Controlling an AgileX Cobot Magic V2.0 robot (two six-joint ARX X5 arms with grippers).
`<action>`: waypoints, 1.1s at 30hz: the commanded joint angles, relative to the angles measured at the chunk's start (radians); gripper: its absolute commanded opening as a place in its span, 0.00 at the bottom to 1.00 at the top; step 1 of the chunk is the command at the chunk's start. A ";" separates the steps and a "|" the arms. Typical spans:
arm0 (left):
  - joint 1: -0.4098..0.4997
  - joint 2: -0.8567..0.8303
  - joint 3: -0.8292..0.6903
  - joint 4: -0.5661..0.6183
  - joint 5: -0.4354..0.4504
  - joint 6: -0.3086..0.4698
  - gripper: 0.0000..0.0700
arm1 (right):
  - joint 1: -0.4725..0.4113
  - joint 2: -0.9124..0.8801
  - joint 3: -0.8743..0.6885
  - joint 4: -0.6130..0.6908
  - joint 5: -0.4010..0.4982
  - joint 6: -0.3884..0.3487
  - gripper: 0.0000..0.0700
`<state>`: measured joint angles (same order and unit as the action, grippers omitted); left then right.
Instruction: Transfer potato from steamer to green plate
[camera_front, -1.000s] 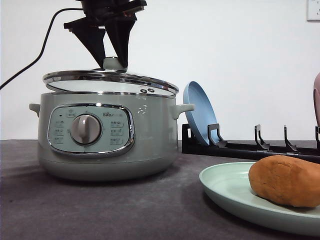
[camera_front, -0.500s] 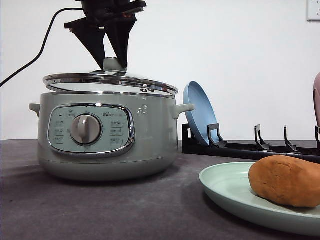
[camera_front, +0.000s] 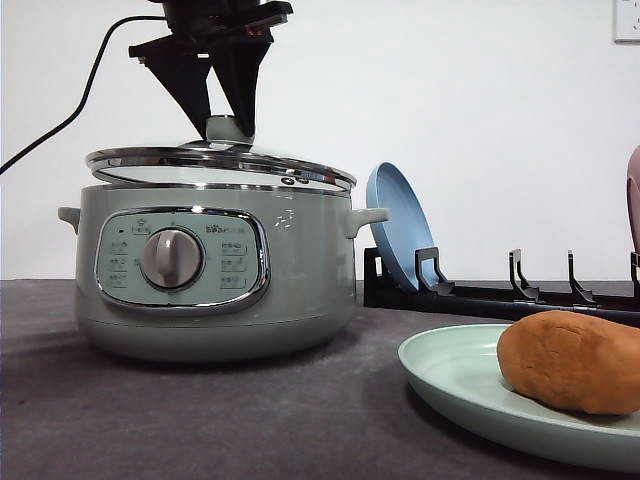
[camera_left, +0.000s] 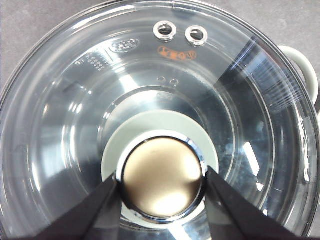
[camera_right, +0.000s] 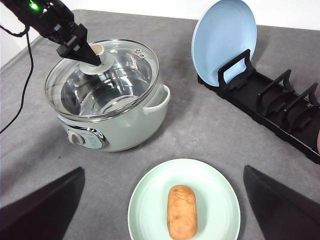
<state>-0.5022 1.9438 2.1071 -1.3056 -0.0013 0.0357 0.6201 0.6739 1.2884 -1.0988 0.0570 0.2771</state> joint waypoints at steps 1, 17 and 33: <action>-0.008 0.018 0.040 0.020 -0.007 0.002 0.00 | 0.007 0.004 0.017 0.005 0.004 0.003 0.92; 0.000 -0.019 0.040 0.042 -0.006 -0.002 0.00 | 0.007 0.004 0.017 0.006 0.004 0.003 0.92; 0.013 -0.023 0.040 0.019 0.020 -0.010 0.00 | 0.007 0.004 0.017 0.006 0.004 0.005 0.92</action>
<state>-0.4847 1.9381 2.1071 -1.3062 0.0091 0.0342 0.6201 0.6739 1.2884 -1.0988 0.0570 0.2771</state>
